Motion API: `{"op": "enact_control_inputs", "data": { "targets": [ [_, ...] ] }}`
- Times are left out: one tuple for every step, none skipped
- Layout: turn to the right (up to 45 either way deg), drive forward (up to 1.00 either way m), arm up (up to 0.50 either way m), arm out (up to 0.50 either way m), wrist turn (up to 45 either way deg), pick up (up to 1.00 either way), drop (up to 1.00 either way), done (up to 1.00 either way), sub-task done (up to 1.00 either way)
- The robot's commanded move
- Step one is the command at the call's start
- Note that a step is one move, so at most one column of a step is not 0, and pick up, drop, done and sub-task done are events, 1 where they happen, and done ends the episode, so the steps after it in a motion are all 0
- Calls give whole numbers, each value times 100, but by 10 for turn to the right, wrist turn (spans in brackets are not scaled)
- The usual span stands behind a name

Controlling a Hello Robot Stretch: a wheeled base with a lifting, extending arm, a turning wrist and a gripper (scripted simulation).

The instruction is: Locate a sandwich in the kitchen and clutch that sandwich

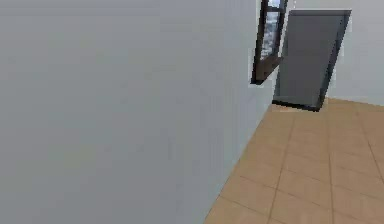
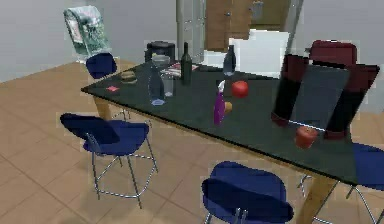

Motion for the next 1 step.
{"op": "enact_control_inputs", "data": {
  "targets": [
    [330, 0, 0, 0, 0, 0, 0, 0, 0]
  ]
}}
